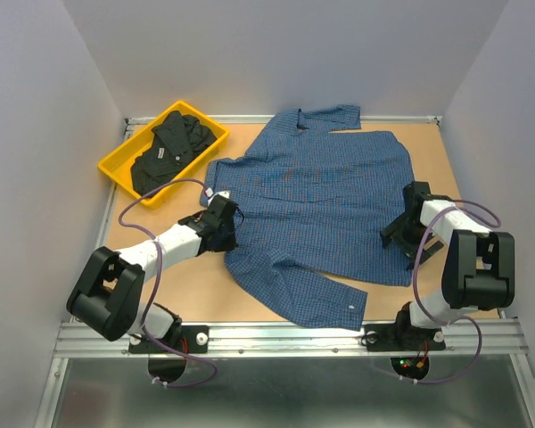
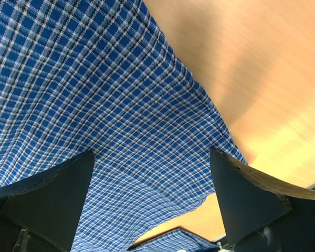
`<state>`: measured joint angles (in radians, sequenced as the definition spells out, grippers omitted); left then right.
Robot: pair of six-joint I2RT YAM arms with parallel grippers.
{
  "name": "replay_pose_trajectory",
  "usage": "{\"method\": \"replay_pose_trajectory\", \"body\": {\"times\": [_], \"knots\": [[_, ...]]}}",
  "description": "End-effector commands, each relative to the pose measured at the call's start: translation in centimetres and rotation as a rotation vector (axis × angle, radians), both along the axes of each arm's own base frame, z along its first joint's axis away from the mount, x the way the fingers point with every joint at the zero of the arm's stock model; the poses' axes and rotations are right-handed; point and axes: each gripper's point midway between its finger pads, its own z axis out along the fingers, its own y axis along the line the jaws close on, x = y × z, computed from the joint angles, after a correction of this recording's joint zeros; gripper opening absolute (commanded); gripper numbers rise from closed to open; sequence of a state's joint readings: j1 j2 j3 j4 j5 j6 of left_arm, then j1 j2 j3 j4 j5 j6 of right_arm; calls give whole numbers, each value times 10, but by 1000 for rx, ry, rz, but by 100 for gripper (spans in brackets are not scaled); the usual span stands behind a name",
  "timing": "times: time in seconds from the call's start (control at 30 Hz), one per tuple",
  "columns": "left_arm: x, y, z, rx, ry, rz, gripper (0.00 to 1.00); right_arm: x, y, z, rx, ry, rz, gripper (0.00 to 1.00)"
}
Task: Fold and stack the long sleeve shirts
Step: Fold the shirt
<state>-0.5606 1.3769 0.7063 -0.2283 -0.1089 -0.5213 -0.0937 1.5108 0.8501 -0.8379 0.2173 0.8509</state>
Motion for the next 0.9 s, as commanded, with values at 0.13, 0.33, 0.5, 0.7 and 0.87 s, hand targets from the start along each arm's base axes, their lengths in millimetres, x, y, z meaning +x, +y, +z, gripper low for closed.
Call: {"method": "replay_pose_trajectory", "body": {"times": [0.13,0.33,0.5,0.7,0.87], "knots": [[8,6,12,2,-54,24,4,34,-11,-18,-4,-90,-68,98],[15,14,19,37,-76,52,4,52,-32,0,-105,-125,-37,98],[20,12,24,34,-88,54,4,17,-40,7,-167,-69,-64,98],[34,6,36,36,-111,40,4,-19,-27,2,-120,0,-74,99],[39,6,39,47,-116,40,4,-32,-22,4,-99,24,-80,98]]}}
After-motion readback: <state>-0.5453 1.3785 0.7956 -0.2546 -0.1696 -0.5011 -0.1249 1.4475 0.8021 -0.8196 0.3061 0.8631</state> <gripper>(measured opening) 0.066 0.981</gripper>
